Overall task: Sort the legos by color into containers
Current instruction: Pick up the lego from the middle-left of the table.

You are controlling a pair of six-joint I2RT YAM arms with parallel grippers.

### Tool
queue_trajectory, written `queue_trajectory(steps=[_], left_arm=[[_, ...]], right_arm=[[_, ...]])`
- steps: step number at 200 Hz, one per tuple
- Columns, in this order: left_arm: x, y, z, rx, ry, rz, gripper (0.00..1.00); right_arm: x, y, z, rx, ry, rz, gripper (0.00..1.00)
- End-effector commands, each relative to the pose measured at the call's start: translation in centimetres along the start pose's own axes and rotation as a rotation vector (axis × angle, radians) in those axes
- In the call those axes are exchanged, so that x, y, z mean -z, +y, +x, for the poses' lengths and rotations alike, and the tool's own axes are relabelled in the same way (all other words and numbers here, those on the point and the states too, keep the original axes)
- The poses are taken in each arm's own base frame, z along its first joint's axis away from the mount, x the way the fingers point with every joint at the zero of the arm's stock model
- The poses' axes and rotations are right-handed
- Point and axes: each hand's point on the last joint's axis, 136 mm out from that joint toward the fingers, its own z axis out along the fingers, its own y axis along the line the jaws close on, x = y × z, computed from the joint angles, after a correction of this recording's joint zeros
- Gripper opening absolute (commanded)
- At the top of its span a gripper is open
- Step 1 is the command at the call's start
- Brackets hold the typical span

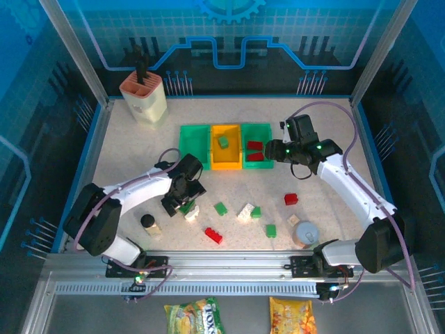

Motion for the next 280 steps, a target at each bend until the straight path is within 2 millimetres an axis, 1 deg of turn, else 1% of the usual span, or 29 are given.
queue_trajectory(steps=[1, 22, 44, 71, 103, 127, 158, 184, 203, 232, 280], left_arm=[[-1.1, 0.4, 0.7, 0.043, 0.027, -0.012, 0.99], [-1.8, 0.7, 0.8, 0.051, 0.031, -0.024, 0.97], [-2.3, 0.9, 0.8, 0.057, 0.032, -0.025, 0.89], [-2.3, 0.7, 0.6, 0.044, 0.023, -0.028, 0.75], [-1.7, 0.5, 0.2, 0.023, 0.005, -0.027, 0.67], [-0.9, 0.1, -0.2, -0.011, -0.01, -0.024, 0.66], [1.1, -1.1, -1.0, -0.079, -0.044, -0.01, 0.66], [2.8, -2.9, -1.7, -0.174, -0.064, 0.014, 0.65], [3.9, -4.5, -2.2, -0.265, -0.073, 0.03, 0.62], [5.4, -7.8, -2.8, -0.408, -0.088, 0.088, 0.6], [6.7, -13.5, -4.1, -0.589, -0.104, 0.132, 0.59]], right_arm=[[1.1, 0.0, -1.1, 0.011, -0.031, -0.004, 0.49], [1.1, -0.1, -1.0, 0.013, -0.03, 0.001, 0.49], [1.0, -0.3, -0.9, 0.017, -0.028, 0.005, 0.49], [1.0, -0.4, -0.9, 0.017, -0.026, 0.011, 0.48], [1.4, -0.5, -1.0, 0.018, -0.035, 0.015, 0.48], [1.8, -0.7, -1.0, 0.014, -0.046, 0.021, 0.48], [2.4, -1.3, -0.7, 0.015, -0.052, 0.046, 0.48], [2.8, -2.3, -0.1, 0.009, -0.05, 0.076, 0.48], [3.2, -3.1, 0.5, 0.003, -0.044, 0.101, 0.48], [3.9, -4.4, 1.2, -0.009, -0.048, 0.144, 0.48], [4.9, -6.2, 2.5, -0.029, -0.038, 0.205, 0.48]])
